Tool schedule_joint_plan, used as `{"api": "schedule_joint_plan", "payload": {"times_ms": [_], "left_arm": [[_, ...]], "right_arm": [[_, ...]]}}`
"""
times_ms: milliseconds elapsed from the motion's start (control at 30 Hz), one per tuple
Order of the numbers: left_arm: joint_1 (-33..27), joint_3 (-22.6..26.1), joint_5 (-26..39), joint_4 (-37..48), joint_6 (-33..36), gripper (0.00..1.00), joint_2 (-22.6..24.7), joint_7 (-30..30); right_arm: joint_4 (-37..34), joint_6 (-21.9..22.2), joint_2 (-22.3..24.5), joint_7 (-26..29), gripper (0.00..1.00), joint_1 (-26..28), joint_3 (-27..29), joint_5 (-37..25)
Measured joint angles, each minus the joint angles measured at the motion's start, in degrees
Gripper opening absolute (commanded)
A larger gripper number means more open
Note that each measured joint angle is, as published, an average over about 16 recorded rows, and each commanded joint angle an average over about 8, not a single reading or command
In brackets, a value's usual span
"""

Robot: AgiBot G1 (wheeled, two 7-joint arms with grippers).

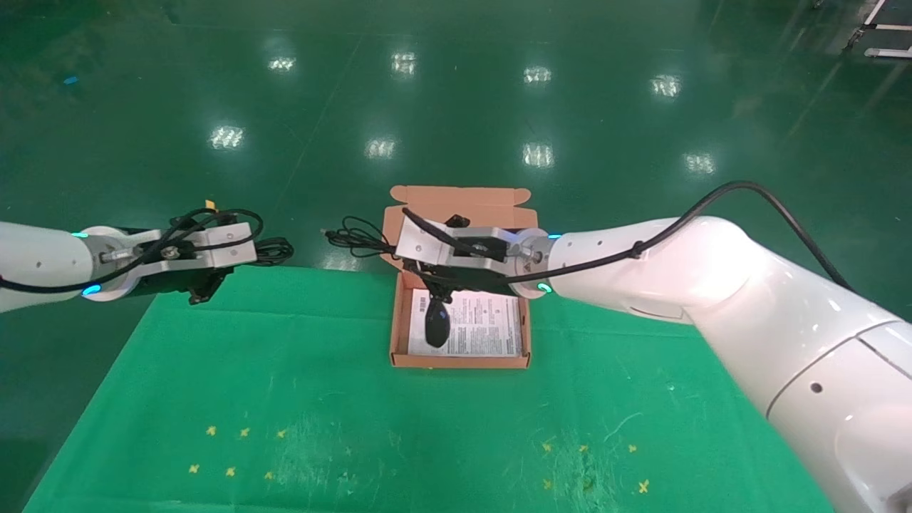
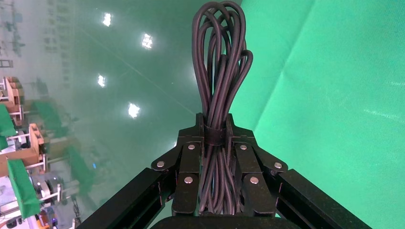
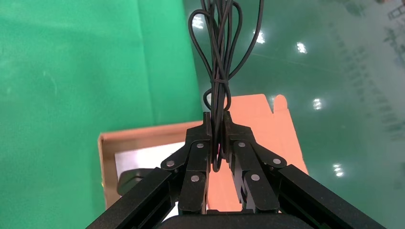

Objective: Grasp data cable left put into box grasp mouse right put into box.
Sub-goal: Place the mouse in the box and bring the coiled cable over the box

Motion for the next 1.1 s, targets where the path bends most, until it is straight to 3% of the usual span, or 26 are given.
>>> {"api": "schedule_joint_plan", "payload": {"times_ms": [167,200,433,467,800,1100], "left_arm": [[0.1,0.0,0.3,-0.5,0.1,0.00,-0.1,-0.4],[0.1,0.0,0.3,-0.5,0.1,0.00,-0.1,-0.5],[0.2,0.0,0.4,-0.8,0.2,0.00,-0.1,-0.7],[0.3,0.0,0.4,-0.9,0.2,0.00,-0.1,-0.7],[1.1,0.1,-2.2,0.2,-2.3,0.00,3.0,1.5],[2.0,0.5,-8.9,9.0,-10.4,0.00,12.6,10.8]], "right_arm": [[-1.6,1.2,0.1,2.4,0.00,-0.5,-3.0,2.4],[-2.0,1.3,0.1,2.8,0.04,-0.5,-3.6,2.7],[-4.5,1.4,0.3,5.1,0.91,-0.7,-7.1,3.7],[-4.7,1.4,0.4,5.3,1.00,-0.7,-7.5,3.7],[-3.1,1.2,3.0,6.9,1.00,-0.3,-9.3,3.4],[4.2,1.5,13.1,9.9,1.00,1.8,-9.9,1.7]]}}
